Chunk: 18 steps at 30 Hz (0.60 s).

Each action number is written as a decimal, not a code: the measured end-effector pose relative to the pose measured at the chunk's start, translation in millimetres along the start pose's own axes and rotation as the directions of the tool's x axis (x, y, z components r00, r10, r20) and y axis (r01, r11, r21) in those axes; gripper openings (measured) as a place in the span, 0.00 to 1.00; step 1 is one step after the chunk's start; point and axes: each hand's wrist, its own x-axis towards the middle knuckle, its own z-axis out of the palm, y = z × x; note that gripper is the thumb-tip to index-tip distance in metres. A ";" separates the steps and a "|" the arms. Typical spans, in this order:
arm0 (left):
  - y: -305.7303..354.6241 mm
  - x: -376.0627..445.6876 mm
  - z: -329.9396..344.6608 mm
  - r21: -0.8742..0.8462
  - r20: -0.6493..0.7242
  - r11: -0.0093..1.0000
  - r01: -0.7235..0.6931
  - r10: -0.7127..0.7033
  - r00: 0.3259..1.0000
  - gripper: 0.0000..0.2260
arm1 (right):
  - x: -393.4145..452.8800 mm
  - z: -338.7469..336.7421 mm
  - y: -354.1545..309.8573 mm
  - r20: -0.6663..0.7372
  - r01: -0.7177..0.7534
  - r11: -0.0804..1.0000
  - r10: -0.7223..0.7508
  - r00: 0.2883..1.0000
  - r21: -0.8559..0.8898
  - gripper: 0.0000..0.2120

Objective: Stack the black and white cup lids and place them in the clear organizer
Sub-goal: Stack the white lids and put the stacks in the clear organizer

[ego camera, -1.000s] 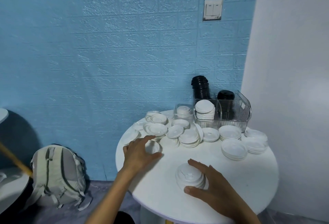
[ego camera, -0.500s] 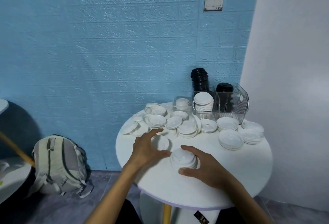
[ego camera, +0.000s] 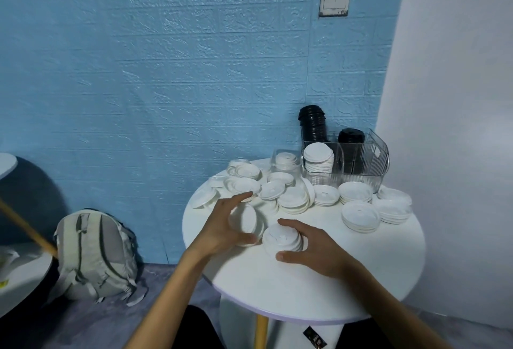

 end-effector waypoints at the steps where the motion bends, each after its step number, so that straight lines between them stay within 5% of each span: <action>1: 1.2 -1.8 0.2 -0.025 -0.030 1.000 -0.012 0.011 0.999 0.40 | 0.0 1.3 0.7 -0.013 0.003 1.000 -0.003 1.000 0.005 0.39; 6: 17.0 -13.1 10.7 -0.374 -0.237 0.927 -0.025 -0.070 0.969 0.31 | 0.4 4.9 4.7 -0.046 0.010 1.000 -0.009 0.999 0.010 0.39; 9: 30.6 -23.0 27.7 -0.446 -0.243 0.895 -0.012 -0.108 0.964 0.31 | -0.2 4.7 4.0 -0.047 0.032 0.999 -0.031 0.998 0.017 0.36; 12: 37.8 -30.4 50.5 -0.324 -0.211 0.945 0.046 -0.120 0.970 0.29 | 0.5 5.0 3.5 -0.041 0.051 0.998 -0.050 0.998 0.041 0.42; 15: 34.3 -28.2 65.6 0.030 -0.214 0.999 0.037 -0.030 0.976 0.27 | 0.5 4.5 4.8 -0.043 0.037 0.997 -0.034 0.998 0.074 0.48; 18: 31.0 -24.3 66.6 0.193 -0.181 0.981 -0.013 0.049 0.982 0.26 | -0.7 5.5 6.4 -0.046 0.053 0.997 -0.051 0.998 0.050 0.45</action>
